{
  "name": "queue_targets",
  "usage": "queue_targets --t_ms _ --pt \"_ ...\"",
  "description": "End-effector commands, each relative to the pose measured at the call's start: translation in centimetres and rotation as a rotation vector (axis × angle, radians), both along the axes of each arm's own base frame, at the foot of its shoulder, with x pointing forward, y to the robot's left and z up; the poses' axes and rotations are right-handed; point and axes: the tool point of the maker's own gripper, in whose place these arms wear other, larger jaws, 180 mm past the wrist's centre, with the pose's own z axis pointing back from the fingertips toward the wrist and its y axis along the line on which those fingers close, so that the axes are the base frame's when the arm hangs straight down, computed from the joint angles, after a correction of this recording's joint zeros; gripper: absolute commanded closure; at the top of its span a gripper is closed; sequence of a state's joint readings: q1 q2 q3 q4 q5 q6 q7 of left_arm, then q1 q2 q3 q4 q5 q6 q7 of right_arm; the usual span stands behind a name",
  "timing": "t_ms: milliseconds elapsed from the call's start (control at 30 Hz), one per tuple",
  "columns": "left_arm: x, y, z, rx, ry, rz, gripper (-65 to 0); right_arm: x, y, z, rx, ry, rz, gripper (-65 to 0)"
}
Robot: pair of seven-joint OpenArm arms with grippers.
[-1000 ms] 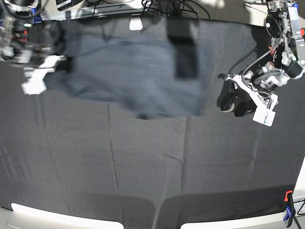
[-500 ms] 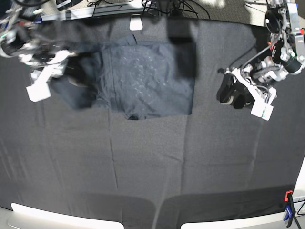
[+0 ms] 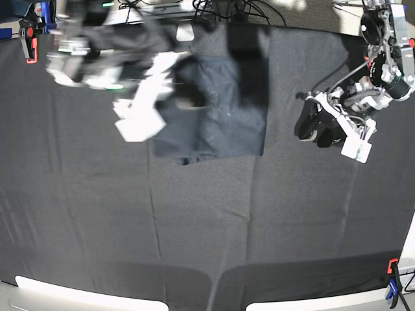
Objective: Layout the t-shirt on the table in an organized manner, then fold the t-shirt properly
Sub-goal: 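Fold the grasped end with the right gripper over onto the shirt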
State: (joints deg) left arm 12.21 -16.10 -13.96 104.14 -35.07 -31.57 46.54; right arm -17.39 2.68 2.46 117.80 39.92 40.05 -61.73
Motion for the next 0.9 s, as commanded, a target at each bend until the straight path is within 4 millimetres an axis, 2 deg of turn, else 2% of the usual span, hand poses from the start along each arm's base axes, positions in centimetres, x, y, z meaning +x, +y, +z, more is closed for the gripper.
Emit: queue_targets --t_ms 0,133,333,367,467,500,533,733,867 --pt "0.6 0.1 1.3 -0.01 -0.046 -0.001 -27.9 0.6 1.2 1.7 0.048 -0.055 0.011 0.0" --pt "0.6 0.2 1.3 -0.008 -0.046 -0.002 -27.9 1.3 4.0 1.8 0.01 -0.077 0.035 0.0" --pt "0.6 0.7 1.3 0.012 -0.043 -0.006 -27.9 2.1 6.2 2.2 -0.005 -0.095 0.021 0.0" --pt "0.6 0.8 1.3 0.015 -0.043 -0.006 -27.9 2.0 6.6 2.2 0.0 -0.099 0.029 -2.9" --pt "0.6 1.2 1.4 0.031 -0.043 -0.01 -27.9 1.6 7.8 2.8 0.037 -0.114 0.056 -24.9" --pt "0.6 1.4 1.4 0.037 -0.043 -0.011 -27.9 1.5 8.2 3.2 0.058 -0.122 0.064 -29.7" --pt "0.6 1.6 1.4 0.045 -0.043 -0.013 -27.9 1.3 8.7 3.8 0.089 -0.132 0.072 -32.0" --pt "0.6 3.0 1.6 0.101 -0.042 -0.024 -27.9 -0.3 12.0 8.4 0.362 -0.16 0.139 -32.1" --pt "0.8 3.9 1.8 0.117 -0.047 -0.007 -27.9 -0.4 12.3 7.8 0.309 -0.179 0.145 -32.1"
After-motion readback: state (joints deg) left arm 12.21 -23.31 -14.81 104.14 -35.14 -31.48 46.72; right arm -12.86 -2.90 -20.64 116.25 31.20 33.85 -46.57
